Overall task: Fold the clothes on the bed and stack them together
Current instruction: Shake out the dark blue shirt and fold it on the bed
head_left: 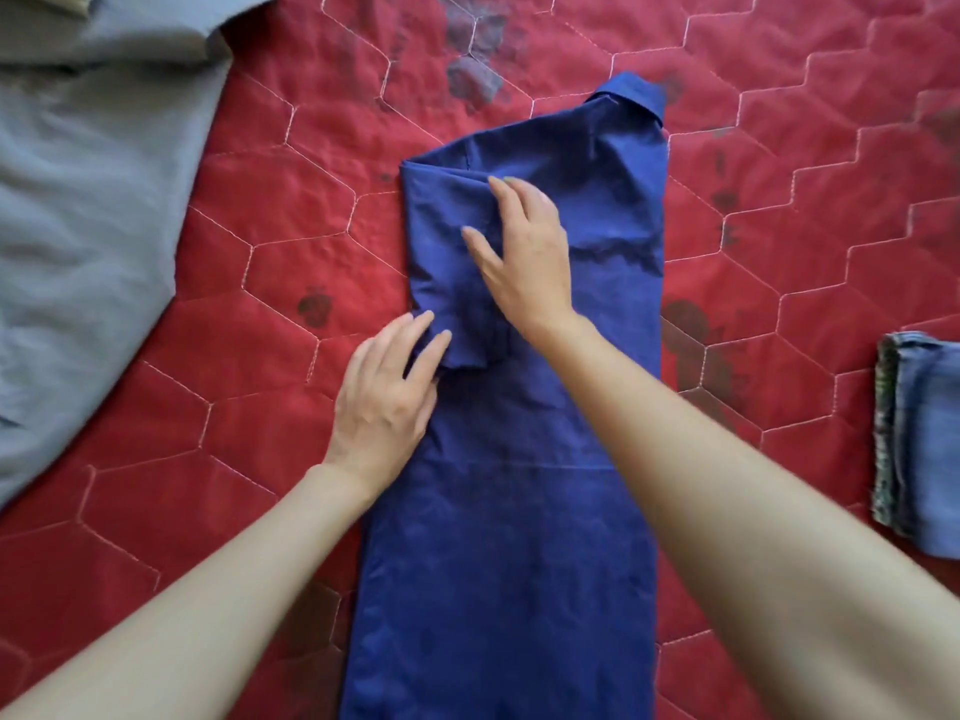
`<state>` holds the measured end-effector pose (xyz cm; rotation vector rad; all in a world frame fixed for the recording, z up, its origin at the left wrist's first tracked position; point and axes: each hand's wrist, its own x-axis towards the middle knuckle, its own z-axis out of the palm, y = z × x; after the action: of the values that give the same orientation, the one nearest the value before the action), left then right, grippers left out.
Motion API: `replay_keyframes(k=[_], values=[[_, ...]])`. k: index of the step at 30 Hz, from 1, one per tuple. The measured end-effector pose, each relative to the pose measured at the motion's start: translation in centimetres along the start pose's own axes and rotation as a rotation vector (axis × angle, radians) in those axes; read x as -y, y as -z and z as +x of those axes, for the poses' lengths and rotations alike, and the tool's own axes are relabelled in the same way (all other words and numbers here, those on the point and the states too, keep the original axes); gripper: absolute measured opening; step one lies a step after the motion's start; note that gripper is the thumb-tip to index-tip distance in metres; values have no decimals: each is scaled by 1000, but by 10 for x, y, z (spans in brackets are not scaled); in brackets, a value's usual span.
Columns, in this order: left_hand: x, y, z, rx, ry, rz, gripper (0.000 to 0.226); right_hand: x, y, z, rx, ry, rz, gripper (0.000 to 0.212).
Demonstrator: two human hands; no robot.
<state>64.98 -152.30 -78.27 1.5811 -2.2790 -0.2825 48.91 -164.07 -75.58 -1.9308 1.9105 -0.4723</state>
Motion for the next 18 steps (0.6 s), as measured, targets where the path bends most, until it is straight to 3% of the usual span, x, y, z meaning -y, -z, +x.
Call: replay_keyframes(k=[5, 11, 18], values=[[-1, 9, -1, -98, 176, -132, 26, 11, -12, 65, 166, 148, -278, 53], [4, 15, -1, -123, 365, -287, 22, 27, -20, 91, 261, 168, -140, 33], [9, 15, -6, -111, 324, -202, 19, 41, -35, 92, 215, 154, 1, 20]])
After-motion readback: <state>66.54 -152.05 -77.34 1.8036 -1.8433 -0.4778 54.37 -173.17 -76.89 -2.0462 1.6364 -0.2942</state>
